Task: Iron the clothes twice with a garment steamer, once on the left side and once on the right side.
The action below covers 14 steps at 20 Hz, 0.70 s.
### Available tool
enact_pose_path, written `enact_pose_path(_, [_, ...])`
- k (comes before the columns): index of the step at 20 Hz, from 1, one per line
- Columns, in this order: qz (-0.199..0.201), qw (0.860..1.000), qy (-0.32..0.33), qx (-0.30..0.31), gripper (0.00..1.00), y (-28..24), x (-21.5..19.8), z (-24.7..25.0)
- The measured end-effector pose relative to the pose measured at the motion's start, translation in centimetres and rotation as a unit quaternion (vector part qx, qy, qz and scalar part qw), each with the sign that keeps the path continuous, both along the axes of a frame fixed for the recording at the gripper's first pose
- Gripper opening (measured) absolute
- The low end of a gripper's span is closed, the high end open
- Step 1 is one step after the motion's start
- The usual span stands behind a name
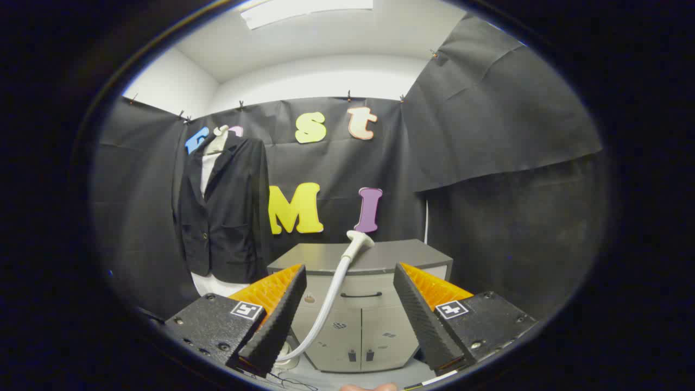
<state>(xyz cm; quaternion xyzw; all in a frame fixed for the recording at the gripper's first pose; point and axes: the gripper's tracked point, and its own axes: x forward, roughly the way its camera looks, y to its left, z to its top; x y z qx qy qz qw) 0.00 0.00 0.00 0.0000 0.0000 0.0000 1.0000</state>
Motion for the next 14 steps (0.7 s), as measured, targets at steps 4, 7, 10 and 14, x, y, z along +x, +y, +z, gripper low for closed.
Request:
enact_pose_path(4, [-0.016, 1.000, 0.018, 0.000, 1.00, -0.5, -0.2, -1.0])
enact_pose_path(7, [-0.026, 0.999, 0.036, -0.006, 1.00, -0.9, -0.8, -2.2])
enact_pose_path(10, [-0.036, 0.998, 0.052, -0.005, 1.00, -1.3, -0.9, -2.8])
enact_pose_path(14, [-0.045, 0.997, 0.067, -0.007, 1.00, -1.4, -0.9, -2.9])
